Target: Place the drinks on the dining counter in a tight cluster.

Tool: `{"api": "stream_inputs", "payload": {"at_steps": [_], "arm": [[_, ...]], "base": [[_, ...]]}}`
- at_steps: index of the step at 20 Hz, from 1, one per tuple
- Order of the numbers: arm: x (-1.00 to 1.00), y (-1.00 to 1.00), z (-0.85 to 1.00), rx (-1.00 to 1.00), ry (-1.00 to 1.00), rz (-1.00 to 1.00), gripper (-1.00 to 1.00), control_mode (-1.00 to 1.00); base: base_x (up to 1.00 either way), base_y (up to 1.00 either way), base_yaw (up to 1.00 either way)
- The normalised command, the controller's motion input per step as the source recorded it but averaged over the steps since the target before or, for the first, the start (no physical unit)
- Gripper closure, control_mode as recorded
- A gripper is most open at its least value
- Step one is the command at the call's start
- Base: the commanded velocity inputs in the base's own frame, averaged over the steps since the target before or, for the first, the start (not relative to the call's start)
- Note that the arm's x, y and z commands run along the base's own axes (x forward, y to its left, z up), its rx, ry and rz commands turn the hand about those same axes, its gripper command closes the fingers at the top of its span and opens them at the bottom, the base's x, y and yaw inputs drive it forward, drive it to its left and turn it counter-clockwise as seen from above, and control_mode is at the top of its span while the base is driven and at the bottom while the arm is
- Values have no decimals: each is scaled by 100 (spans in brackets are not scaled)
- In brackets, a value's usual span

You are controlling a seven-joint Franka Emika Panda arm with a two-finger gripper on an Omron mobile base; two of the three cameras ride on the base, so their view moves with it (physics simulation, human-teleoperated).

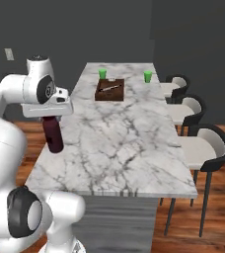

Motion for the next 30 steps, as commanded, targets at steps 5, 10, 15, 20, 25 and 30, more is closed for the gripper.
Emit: {"api": "stream_inputs", "payload": {"at_steps": [5, 10, 15, 20, 25, 30], "arm": [[80, 3, -33, -3, 0, 0, 100, -100], [66, 0, -27, 0, 0, -1, 100, -100], [3, 0, -31, 0, 0, 0, 100, -100], [0, 0, -29, 0, 0, 0, 100, -100], [2, 0, -37, 0, 0, 0, 100, -100], [0, 0, -30, 0, 0, 0, 100, -100]], "base": [[0, 0, 0], [0, 0, 0], [0, 0, 0], [0, 0, 0], [0, 0, 0], [0, 0, 0]]}}
